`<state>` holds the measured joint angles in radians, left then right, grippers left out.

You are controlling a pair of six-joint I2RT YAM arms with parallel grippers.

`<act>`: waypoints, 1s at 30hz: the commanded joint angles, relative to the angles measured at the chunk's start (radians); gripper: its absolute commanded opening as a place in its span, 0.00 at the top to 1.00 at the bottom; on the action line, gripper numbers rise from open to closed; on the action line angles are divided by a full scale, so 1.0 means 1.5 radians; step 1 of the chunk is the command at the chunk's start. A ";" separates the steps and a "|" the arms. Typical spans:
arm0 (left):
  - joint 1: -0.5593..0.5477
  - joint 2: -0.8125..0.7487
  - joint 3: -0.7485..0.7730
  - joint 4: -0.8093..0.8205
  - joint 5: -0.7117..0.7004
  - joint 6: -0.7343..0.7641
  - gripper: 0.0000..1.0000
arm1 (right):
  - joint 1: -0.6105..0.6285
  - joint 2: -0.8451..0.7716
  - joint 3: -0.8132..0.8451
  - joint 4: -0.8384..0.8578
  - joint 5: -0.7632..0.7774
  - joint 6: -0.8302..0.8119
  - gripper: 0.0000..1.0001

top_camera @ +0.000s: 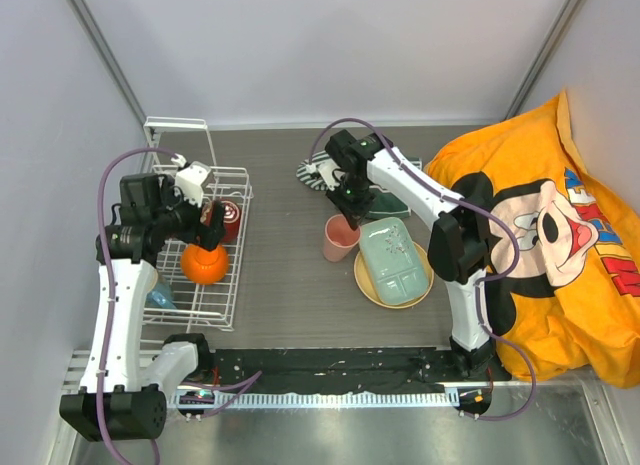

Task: Unload the mixed dishes from the dish rack
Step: Place the cup at the center of the board, then pick up the cup from the dish rack.

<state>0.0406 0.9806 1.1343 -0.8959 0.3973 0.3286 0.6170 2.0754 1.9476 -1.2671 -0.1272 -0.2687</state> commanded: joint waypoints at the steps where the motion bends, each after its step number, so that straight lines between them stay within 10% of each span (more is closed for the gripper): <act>1: 0.001 -0.013 -0.004 -0.001 -0.007 0.017 0.00 | 0.010 0.004 0.031 -0.017 0.002 -0.012 0.84; 30: 0.001 -0.028 -0.072 -0.001 -0.164 0.148 0.00 | 0.016 -0.096 0.080 0.027 -0.003 0.019 0.20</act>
<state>0.0406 0.9936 1.0187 -0.9009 0.2291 0.4976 0.6342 2.0514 2.0369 -1.2636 -0.1291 -0.2565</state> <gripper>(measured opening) 0.996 0.775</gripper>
